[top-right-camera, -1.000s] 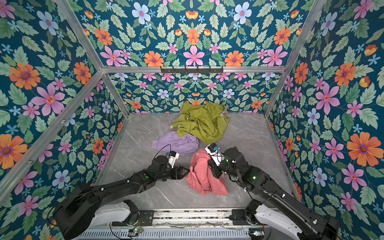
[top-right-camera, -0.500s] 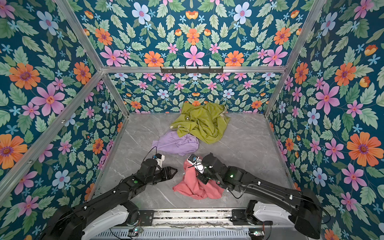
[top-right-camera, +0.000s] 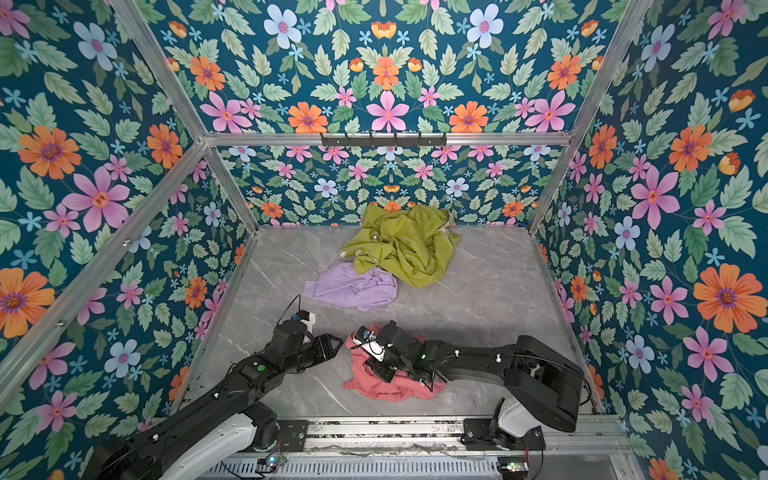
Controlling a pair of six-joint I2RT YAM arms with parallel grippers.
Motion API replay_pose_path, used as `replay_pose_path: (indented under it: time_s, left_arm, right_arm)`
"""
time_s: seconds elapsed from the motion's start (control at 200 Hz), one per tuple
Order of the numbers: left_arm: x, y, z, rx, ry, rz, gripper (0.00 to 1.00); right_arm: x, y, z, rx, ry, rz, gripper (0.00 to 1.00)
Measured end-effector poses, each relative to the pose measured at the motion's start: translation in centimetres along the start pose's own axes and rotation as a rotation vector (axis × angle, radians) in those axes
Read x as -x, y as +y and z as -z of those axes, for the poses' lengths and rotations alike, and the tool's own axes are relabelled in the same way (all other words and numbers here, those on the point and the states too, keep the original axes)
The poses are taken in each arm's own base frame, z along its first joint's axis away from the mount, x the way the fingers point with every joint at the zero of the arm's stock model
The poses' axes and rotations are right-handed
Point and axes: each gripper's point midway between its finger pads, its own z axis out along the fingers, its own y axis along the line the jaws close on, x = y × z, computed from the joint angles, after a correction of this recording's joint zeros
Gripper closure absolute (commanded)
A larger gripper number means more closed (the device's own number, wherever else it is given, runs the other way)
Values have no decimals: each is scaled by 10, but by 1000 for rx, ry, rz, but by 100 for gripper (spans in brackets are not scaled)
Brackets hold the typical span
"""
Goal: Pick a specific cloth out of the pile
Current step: 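Lower the pink cloth onto the table nearer the robot with both grippers, then open both grippers and release the pink cloth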
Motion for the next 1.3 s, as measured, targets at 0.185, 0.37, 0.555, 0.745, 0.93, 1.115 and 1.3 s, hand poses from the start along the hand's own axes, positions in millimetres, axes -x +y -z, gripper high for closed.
replay_pose_path:
  time_s: [0.185,0.37,0.555,0.745,0.93,1.115,1.3]
  left_arm:
    - [2,-2,-2,6,10,-4,33]
    - [16,-25,0,-45,0,-52,33]
    - [29,-51,5,-109,-6,-101,34]
    - [34,-84,7,-219,26,-205,36]
    - [37,-112,9,-302,64,-294,39]
    - [19,-118,-10,-342,151,-338,43]
    - [-1,-105,-21,-354,204,-323,44]
  right_arm:
    - [-8,-8,0,48,-19,-78,58]
    - [14,-7,21,54,-38,-74,32]
    - [52,-4,75,19,-128,-68,25]
    - [26,-7,123,-88,-71,-207,24]
    - [-36,-1,151,-157,45,-385,24]
    - [-104,9,144,-199,249,-496,27]
    - [-125,5,122,-240,318,-541,78]
